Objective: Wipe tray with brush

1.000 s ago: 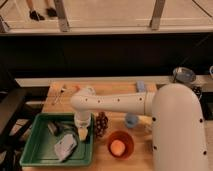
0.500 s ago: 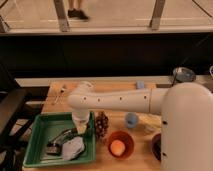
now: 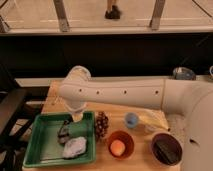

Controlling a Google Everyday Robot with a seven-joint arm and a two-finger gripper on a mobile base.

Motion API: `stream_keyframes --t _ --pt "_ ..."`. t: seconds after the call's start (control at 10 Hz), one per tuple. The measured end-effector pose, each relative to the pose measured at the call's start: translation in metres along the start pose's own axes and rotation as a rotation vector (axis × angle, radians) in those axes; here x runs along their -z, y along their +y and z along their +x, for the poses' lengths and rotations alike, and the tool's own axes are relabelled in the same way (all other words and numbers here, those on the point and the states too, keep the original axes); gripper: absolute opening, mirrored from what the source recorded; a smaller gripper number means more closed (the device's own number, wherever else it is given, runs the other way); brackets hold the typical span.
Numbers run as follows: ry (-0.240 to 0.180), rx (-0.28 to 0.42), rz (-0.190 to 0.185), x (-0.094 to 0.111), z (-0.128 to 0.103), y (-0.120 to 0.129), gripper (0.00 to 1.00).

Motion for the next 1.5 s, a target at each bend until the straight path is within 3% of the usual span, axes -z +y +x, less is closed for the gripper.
stream_keyframes --t 0.1,0.3,0.5,0.7,1.0,1.1,1.3,1.5 --pt "0.02 0.001 0.03 0.009 0.005 -0.003 0.0" --pt "0.054 -0.014 0.053 0.015 0.021 -0.01 0.0" --pt "0.043 -0.021 0.06 0.011 0.026 -0.024 0.0" --pt "0.005 -0.022 0.066 0.005 0.022 -0.033 0.0" --pt "-0.101 0.008 0.044 -0.012 -0.005 -0.036 0.0" --pt "-0.144 0.025 0.023 -0.021 -0.019 -0.03 0.0" --pt "-0.19 0.042 -0.017 -0.032 -0.035 -0.011 0.0" --pt "-0.197 0.034 -0.053 -0.039 -0.029 0.012 0.0"
